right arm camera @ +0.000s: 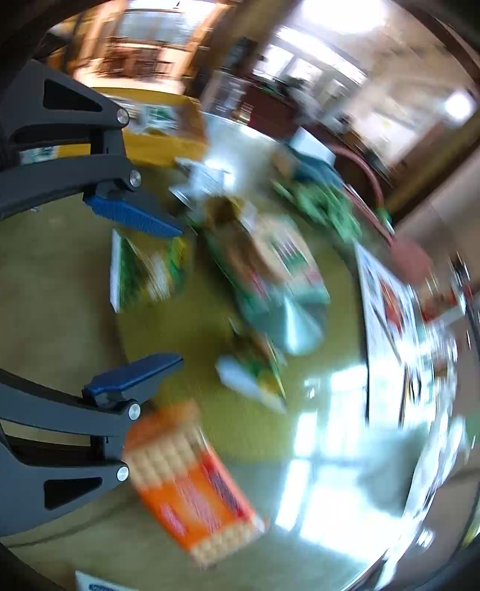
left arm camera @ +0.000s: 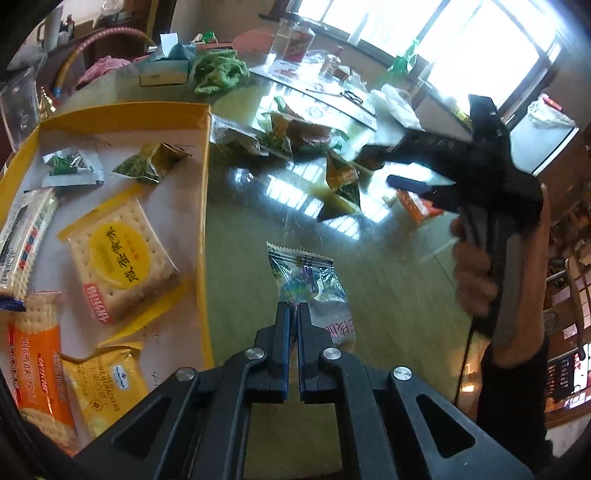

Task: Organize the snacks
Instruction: 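Grasp a clear sweet packet with the left tool while the right grasps a green pea bag, then carry both packets into the yellow tray and open both tools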

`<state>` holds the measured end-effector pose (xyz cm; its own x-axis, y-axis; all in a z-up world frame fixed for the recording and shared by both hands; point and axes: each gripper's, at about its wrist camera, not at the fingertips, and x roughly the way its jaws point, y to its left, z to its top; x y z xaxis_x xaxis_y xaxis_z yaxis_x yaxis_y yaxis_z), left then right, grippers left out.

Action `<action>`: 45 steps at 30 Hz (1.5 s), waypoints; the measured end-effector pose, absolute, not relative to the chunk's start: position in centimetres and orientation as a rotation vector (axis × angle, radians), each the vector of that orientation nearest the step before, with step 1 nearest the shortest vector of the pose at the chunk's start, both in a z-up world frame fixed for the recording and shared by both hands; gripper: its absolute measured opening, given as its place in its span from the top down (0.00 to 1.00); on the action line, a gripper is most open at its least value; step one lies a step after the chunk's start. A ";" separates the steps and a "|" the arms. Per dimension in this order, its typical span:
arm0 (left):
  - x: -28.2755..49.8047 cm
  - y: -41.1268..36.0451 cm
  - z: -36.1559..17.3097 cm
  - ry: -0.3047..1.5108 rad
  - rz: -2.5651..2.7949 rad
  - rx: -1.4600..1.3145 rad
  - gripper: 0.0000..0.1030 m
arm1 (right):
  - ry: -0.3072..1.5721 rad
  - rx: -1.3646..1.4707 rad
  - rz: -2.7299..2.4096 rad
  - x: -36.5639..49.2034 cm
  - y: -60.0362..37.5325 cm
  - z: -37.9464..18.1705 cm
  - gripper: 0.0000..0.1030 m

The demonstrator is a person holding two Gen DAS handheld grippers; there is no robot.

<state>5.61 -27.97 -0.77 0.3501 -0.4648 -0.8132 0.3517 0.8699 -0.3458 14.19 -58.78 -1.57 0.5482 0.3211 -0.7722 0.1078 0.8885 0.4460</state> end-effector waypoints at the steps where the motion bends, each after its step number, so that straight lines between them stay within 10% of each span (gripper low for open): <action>1: 5.8 -28.1 -0.8 1.095 -0.540 -0.120 1.00 | 1.000 0.447 0.124 14.3 -57.8 -1.6 0.35; 10: 4.5 -26.3 -0.5 1.084 -0.575 -0.180 1.00 | 1.065 0.415 0.077 15.7 -55.8 -4.4 0.70; 26: -0.6 -17.0 4.2 0.944 -0.538 -0.345 1.00 | 0.845 0.431 0.304 -0.8 -50.0 1.9 0.72; 45: 0.5 -4.4 1.0 0.939 -0.236 -0.423 0.99 | 0.926 0.140 0.575 1.6 -31.3 1.7 0.72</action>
<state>0.45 -4.42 0.98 0.5730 -0.3758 -0.7283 0.0137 0.8930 -0.4499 1.62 -31.29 1.66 0.4635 0.5249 -0.7139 -0.4076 0.8416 0.3543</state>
